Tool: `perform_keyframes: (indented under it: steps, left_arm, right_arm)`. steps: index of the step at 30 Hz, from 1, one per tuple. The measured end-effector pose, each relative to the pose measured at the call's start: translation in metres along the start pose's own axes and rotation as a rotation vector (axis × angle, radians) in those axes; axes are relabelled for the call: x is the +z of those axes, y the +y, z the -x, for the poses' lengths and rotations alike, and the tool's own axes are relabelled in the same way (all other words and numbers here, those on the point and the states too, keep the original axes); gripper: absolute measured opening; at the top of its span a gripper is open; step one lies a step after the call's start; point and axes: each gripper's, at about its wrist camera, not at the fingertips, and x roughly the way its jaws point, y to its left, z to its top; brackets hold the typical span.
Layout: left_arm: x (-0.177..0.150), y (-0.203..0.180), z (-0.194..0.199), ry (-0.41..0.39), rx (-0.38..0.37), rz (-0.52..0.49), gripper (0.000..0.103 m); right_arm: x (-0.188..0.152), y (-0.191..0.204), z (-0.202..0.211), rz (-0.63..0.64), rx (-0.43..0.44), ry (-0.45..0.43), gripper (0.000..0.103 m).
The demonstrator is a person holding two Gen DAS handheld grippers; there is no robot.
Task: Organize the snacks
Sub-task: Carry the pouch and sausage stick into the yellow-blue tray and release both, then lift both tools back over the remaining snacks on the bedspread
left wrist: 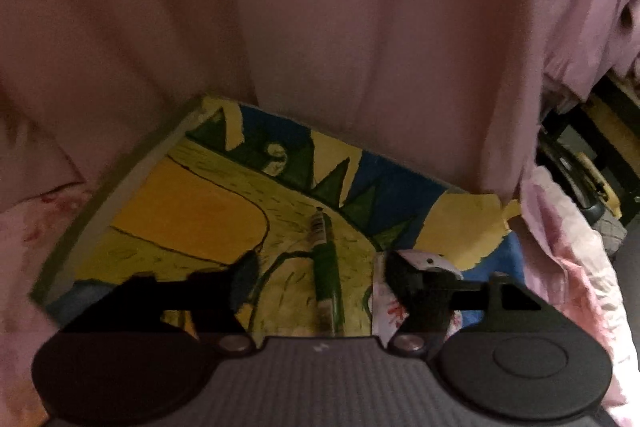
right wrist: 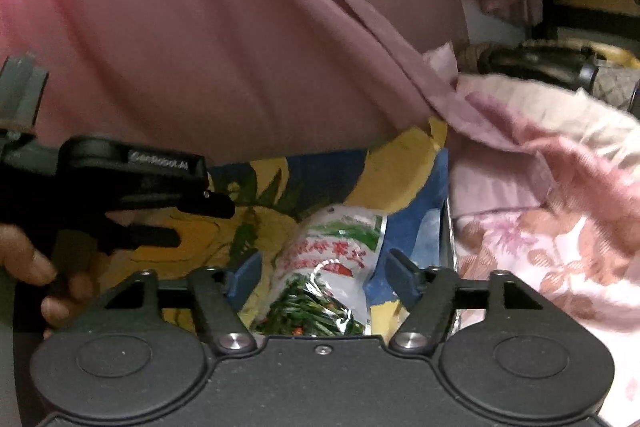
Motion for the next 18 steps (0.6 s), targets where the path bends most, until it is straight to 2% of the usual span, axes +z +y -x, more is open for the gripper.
perform_keyframes:
  steps: [6,11,18]
  left_arm:
    - [-0.009,0.000,0.067,-0.095,0.002,-0.037,0.098]
    - [-0.022,0.004,0.129,-0.179,0.019,-0.047,0.102]
    - [-0.057,0.022,0.208,-0.255,0.059,-0.068,0.103]
  right_arm:
    - [0.010,0.014,0.053,0.030,-0.001,-0.082,0.092]
    - [0.018,0.033,0.103,0.050,0.016,-0.145,0.102]
    - [0.013,0.064,0.186,0.131,0.006,-0.243,0.102]
